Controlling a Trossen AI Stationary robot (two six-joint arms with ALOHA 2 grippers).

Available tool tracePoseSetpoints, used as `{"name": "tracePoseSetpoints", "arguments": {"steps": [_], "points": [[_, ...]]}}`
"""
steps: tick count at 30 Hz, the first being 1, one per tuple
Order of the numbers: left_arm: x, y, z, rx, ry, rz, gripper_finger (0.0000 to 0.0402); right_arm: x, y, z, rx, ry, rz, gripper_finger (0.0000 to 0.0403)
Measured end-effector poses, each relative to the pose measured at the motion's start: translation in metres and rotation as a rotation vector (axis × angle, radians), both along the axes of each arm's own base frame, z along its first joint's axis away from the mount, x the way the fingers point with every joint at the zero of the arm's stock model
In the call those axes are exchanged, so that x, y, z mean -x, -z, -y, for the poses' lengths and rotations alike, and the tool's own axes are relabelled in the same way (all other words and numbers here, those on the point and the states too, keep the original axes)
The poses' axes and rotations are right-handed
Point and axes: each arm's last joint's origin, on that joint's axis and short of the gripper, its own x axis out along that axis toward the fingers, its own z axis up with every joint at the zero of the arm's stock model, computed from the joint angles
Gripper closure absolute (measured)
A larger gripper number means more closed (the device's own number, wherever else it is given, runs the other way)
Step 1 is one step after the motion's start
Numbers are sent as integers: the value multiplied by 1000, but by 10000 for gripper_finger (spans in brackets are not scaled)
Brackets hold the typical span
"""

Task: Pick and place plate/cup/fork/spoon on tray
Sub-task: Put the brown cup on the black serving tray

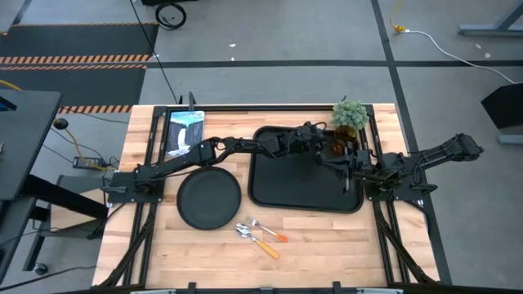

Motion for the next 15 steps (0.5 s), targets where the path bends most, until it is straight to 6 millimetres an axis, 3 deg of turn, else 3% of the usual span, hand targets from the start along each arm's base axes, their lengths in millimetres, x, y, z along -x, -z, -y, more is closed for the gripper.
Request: {"name": "tracePoseSetpoints", "arguments": {"steps": [9, 15], "points": [[-1, -5, 1, -7, 13, 43, 391, 0, 0, 0, 0, 0, 0, 376], [-2, -6, 5, -8, 113, 52, 391, 0, 0, 0, 0, 0, 0, 376]]}}
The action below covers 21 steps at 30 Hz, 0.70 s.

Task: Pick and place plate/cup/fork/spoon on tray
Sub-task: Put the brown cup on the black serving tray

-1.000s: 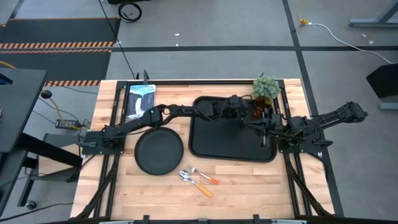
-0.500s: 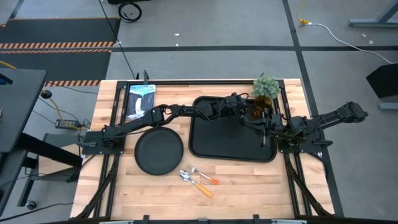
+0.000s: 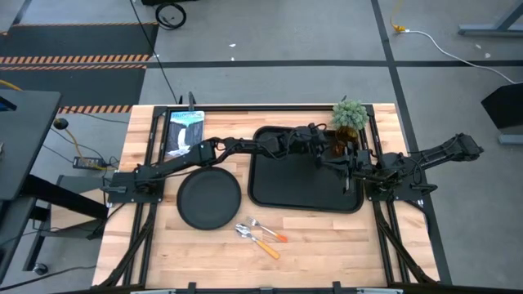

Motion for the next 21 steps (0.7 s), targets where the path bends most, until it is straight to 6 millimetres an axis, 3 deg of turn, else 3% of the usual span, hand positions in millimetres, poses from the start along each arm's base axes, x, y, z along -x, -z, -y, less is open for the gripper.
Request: {"name": "tracePoseSetpoints", "arguments": {"steps": [4, 9, 17, 21], "points": [[3, 3, -3, -12, 1, -79, 391, 0, 0, 0, 0, 0, 0, 376], [9, -11, -11, 3, -7, -185, 392, 0, 0, 0, 0, 0, 0, 376], [23, -57, -3, -67, -35, -217, 398, 0, 0, 0, 0, 0, 0, 376], [44, -82, -4, -77, -58, -173, 399, 0, 0, 0, 0, 0, -1, 376]]}}
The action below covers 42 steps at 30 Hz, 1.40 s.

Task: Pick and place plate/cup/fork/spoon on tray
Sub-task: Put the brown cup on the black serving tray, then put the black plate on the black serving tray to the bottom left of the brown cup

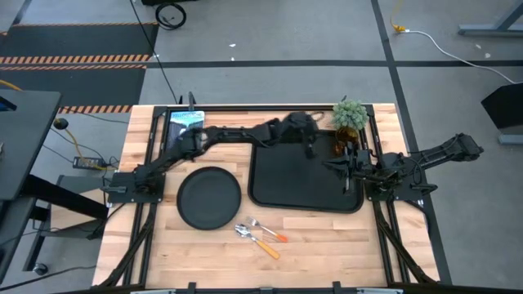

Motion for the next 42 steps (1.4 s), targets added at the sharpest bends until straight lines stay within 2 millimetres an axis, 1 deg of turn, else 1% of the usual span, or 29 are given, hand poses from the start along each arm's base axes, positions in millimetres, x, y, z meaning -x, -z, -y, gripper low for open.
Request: {"name": "tracePoseSetpoints", "arguments": {"steps": [4, 7, 9, 14, 17, 20, 24, 29, 36, 42], "points": [[36, -19, 4, 1, -22, 112, 399, 0, 0, 0, 0, 0, 0, 376], [70, -30, 14, 6, -21, 180, 399, 0, 0, 0, 0, 0, 0, 376], [92, -36, 23, 5, -14, 192, 399, 0, 0, 0, 0, 0, 0, 376], [148, -54, 46, 37, 4, 180, 398, 0, 0, 0, 0, 0, 0, 376], [182, -61, 59, 62, 11, 159, 398, 0, 0, 0, 0, 0, 0, 376], [214, -63, 69, 88, 14, 118, 398, 0, 0, 0, 0, 0, 0, 376], [251, -62, 75, 127, -4, -6, 398, 0, 0, 0, 0, 0, 0, 376], [281, -62, 81, 191, -34, -189, 397, 0, 0, 0, 0, 0, 0, 376], [310, -50, 87, 294, -107, -453, 397, 0, 0, 0, 0, 0, 1, 376], [330, -40, 87, 251, -244, -672, 397, 0, 0, 0, 1, 0, -5, 376]]}}
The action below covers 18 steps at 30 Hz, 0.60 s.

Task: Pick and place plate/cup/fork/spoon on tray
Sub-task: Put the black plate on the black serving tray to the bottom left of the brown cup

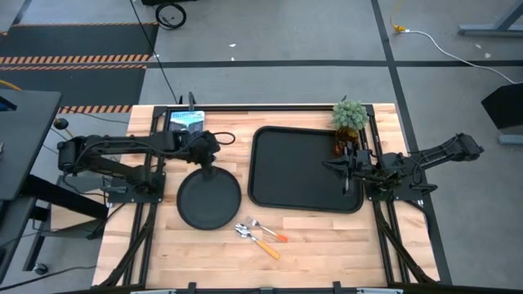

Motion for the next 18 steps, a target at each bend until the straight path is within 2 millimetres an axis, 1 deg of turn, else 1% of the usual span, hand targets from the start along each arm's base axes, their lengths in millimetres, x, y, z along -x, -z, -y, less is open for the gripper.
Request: {"name": "tracePoseSetpoints", "arguments": {"steps": [5, 9, 13, 18], "points": [[14, 6, 1, -12, -65, -161, 397, 0, 0, 0, 0, 1, 1, 376], [21, 8, -4, 11, -117, -210, 397, 0, 0, 0, 0, 0, 1, 376], [27, 9, -18, 124, -114, -216, 390, 0, 0, 0, 0, 1, 1, 376], [41, 10, -44, 282, -125, -180, 390, 0, 0, 0, 0, 1, 0, 376]]}}
